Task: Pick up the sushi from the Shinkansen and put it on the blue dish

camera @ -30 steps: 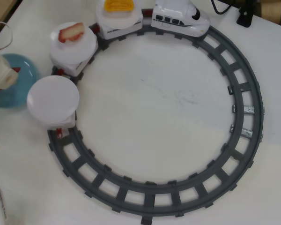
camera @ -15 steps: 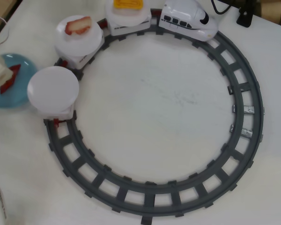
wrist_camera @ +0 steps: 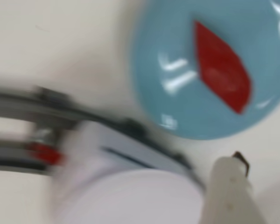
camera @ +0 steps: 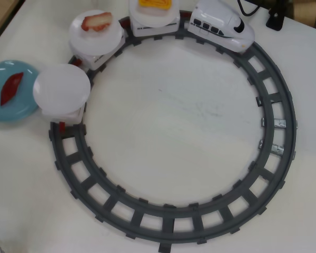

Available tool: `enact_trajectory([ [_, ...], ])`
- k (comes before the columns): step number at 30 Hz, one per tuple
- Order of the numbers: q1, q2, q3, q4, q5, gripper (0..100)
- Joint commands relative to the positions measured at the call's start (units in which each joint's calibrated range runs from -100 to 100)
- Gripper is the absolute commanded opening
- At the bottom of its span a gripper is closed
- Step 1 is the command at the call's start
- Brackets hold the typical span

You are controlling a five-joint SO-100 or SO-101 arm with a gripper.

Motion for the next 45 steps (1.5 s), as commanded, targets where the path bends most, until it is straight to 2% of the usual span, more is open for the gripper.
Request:
enact_trajectory([
  [1,0.42,-14.68,14.77,1.09,-2.36,28],
  [10,0.42,-39.82,49.48,-2.23,-3.46,27],
  [13,1.3,-48.28,62.02,-7.49,-3.3,21],
  [18,2.18,-63.63,80.5,-16.83,-3.83,3],
  [22,2.18,-73.25,91.68,-18.87,-5.29,3],
  [27,2.18,-79.55,97.46,-21.93,-6.96,3],
  [33,2.09,-79.8,101.6,-24.82,-7.23,3],
  [37,2.18,-79.97,107.01,-29.15,-9.84,3],
  [45,3.41,-80.63,116.21,-34.5,-9.89,3],
])
